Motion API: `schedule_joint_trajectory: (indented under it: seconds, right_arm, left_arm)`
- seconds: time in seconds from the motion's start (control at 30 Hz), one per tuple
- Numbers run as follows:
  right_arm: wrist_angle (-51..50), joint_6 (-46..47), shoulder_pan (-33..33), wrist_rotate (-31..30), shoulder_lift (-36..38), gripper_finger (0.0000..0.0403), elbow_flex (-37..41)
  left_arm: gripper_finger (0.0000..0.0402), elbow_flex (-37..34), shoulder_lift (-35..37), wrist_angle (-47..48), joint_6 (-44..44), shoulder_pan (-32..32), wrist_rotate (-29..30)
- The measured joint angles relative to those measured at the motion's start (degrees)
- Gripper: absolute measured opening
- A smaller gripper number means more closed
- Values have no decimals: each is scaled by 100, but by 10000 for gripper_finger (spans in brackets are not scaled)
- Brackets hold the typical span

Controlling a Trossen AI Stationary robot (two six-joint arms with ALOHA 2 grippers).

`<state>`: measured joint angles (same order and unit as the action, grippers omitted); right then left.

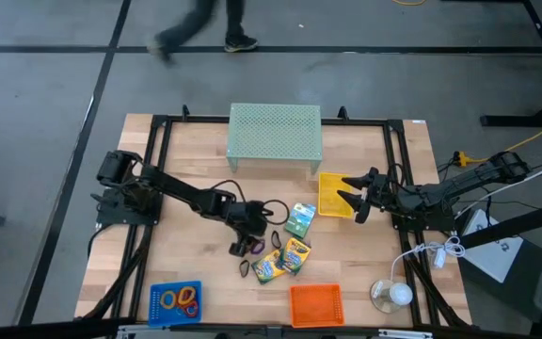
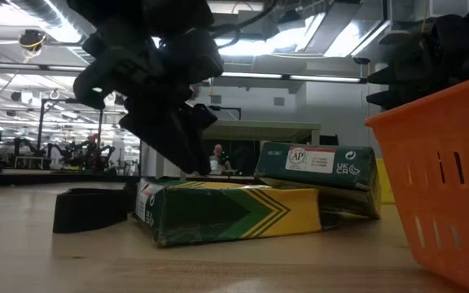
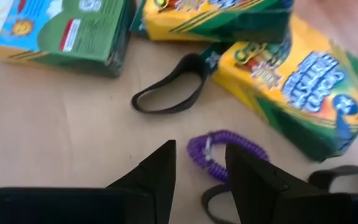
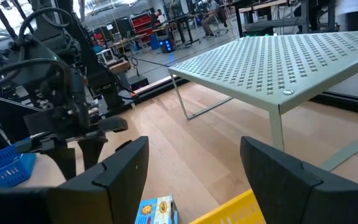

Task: Pick & Place Office Desk Supplies
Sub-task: Put the violet spring keychain into the blue bin

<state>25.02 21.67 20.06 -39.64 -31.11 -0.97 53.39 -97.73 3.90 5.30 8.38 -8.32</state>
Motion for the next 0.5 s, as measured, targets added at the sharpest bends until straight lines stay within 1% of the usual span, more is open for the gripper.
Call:
schedule_joint_trajectory:
  seconds: [0.07,0.17,0.23,0.37,0.5]
  right_arm:
    - [-4,0,2,0,0,255,2]
    - [-7,0,2,0,0,255,0]
    - [-23,26,-1,0,0,255,1]
    - [-59,39,0,-17,-11,255,2]
    - [-68,39,2,-42,-11,255,0]
  left_arm:
    - [132,0,-39,-110,-6,-6,-19]
    - [132,12,-310,-292,-73,-35,-129]
    - [132,7,-542,-394,-117,-72,-342]
    - [132,22,-795,-569,-150,-135,-385]
    - [128,21,-836,-677,-119,-157,-382]
